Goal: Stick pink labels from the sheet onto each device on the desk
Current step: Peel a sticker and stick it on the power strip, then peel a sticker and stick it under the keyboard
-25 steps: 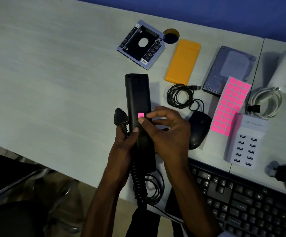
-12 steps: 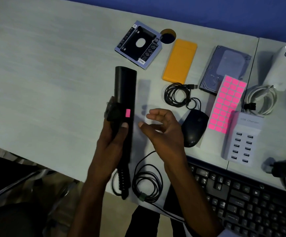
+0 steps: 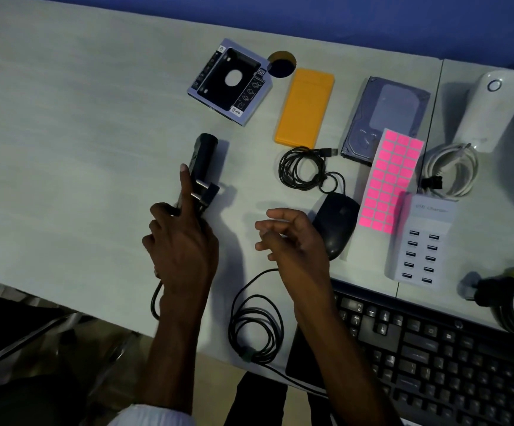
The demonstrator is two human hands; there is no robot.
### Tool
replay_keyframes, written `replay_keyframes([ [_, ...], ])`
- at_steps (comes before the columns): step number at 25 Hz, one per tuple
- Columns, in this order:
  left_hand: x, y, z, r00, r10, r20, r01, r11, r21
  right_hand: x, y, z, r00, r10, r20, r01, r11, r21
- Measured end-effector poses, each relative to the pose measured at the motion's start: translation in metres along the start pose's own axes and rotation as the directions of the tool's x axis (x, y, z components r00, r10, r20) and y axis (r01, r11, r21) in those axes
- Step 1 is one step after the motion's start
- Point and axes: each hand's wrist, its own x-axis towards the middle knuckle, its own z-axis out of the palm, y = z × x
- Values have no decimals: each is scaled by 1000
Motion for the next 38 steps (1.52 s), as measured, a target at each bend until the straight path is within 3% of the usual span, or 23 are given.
replay_keyframes([
  [4,-5,2,11,996,-50,-69,53,998,32,-1,-2,-6,1000,1,8,-1,1000,19],
  [15,-8,-5,26,998,-40,-49,43,997,67,-5,0,-17,1000,4,-9,-3,999,42],
  [20,-18,3,16,999,-37,-29,36,999,-38,-20,-8,-44,988,-109,-113,112,994,21],
  [24,-34,46,-18,987,96,-129,-130,947,-294,-29,-17,-106,850,-320,-418,271,947,-174],
  [27,-53,101,-26,956,256,-141,-292,827,-480,-31,-20,-149,783,-323,-531,253,946,-201],
  [31,-67,173,-9,912,410,-27,-362,772,-523,-27,-15,-175,822,-284,-493,202,956,-214],
  [36,-42,203,17,894,442,-78,-441,831,-339,-25,-1,-172,872,-284,-399,201,951,-236],
  [38,-36,206,19,903,420,-90,-422,827,-371,-24,4,-168,878,-278,-391,199,953,-230],
])
